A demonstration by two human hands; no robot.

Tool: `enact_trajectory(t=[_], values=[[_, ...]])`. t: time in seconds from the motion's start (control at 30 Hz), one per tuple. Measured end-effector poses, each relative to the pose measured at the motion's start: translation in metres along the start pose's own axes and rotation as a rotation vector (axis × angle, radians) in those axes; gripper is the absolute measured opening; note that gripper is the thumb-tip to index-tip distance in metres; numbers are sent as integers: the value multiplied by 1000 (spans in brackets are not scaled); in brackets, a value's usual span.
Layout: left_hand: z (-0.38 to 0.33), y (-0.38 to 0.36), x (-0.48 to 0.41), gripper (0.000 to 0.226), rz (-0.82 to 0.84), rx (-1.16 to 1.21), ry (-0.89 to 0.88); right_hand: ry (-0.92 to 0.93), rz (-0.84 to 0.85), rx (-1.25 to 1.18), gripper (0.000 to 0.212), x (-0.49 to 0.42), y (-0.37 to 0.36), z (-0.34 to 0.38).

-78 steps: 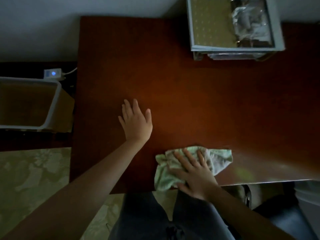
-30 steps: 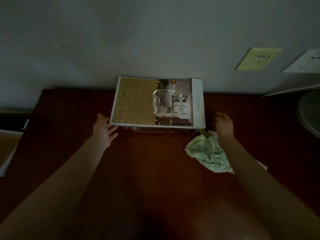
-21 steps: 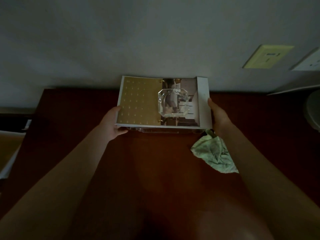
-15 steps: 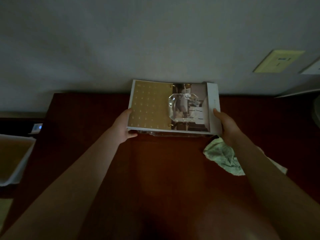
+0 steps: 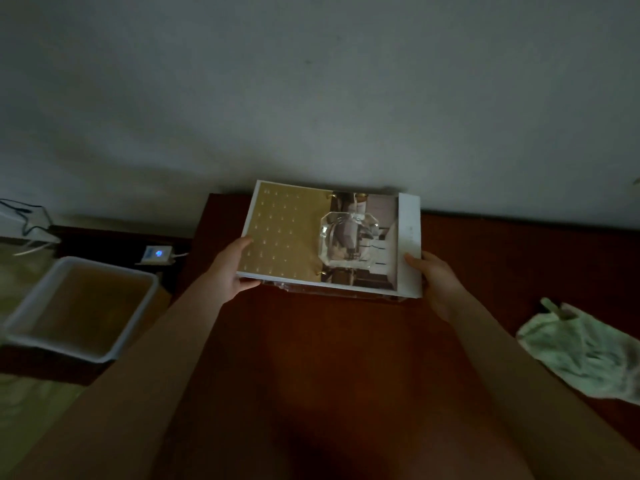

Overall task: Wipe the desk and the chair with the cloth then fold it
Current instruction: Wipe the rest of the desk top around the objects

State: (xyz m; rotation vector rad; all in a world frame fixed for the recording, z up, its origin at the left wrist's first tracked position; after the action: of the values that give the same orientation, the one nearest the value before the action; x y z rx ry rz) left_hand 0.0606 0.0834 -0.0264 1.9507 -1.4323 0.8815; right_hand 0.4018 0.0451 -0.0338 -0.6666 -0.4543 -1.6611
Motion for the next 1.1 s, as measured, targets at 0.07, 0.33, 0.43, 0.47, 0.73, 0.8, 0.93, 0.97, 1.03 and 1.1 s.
enact_trajectory(t=[0.07,0.33,0.43,0.47,0.73,0.8,0.93,0.97,1.03,1.1], values=[[-7,29,-8,45,-19,22,-2,-8,28,-4,42,-3,-32,-2],[-34,102,-31,35,-81,54,-26,-38,55,-6,38,-5,-117,-8],[-36,109,-35,45,-69,68,-19,-56,26,-29,42,-7,-126,-11],[-36,109,-35,45,-56,72,-20,-59,20,-27,44,-7,-127,-11],[-28,109,-37,35,91,71,-121,-83,0,-136,43,3,-134,-14],[-17,114,-34,35,38,134,-99,-65,3,-223,44,7,-129,-17],[16,120,-27,60,-59,130,-18,14,-240,-268,42,29,-77,-32],[23,120,-25,64,-91,109,-12,29,-331,-257,37,36,-54,-39],[35,120,-22,63,-162,72,-16,60,-525,-179,27,56,-3,-55],[46,114,-15,57,-204,30,-18,86,-767,132,27,78,52,-66]])
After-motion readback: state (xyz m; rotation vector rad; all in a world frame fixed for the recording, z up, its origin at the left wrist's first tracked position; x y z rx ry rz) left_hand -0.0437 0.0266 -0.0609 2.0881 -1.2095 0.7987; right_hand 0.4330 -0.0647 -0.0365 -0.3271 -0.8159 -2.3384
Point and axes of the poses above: each hand's wrist, its own x-axis away from the middle knuckle, its own y-axis out of the back of the hand, z = x × y, the point moved 5 cm from there along -x, towards the middle knuckle
